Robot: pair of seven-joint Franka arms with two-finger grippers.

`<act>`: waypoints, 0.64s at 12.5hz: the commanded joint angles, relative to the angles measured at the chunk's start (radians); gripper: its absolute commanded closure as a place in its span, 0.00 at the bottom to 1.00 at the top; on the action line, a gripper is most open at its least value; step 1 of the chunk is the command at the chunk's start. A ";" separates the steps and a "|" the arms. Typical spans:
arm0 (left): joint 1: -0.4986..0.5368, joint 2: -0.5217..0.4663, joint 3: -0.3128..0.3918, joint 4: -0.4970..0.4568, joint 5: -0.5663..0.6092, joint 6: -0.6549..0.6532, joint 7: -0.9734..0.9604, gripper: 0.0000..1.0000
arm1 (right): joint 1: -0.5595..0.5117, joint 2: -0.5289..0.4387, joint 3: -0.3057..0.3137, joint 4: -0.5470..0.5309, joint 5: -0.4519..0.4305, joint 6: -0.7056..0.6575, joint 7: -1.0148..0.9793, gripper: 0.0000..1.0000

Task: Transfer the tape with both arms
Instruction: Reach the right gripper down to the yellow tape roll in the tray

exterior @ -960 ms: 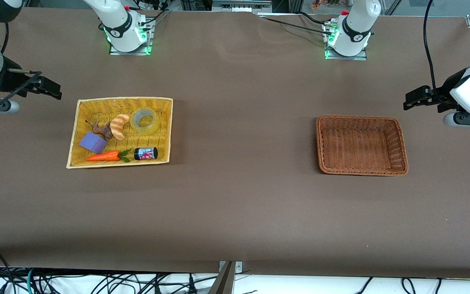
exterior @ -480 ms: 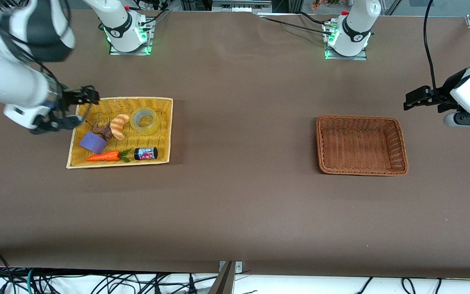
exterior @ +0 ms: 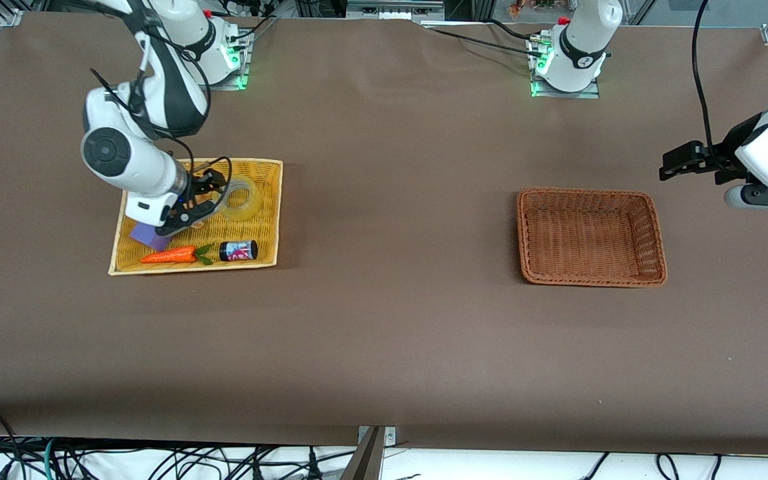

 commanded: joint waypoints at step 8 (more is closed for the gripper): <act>0.012 0.152 0.004 -0.003 -0.035 0.090 0.021 0.00 | -0.006 0.091 0.005 -0.058 0.001 0.205 -0.006 1.00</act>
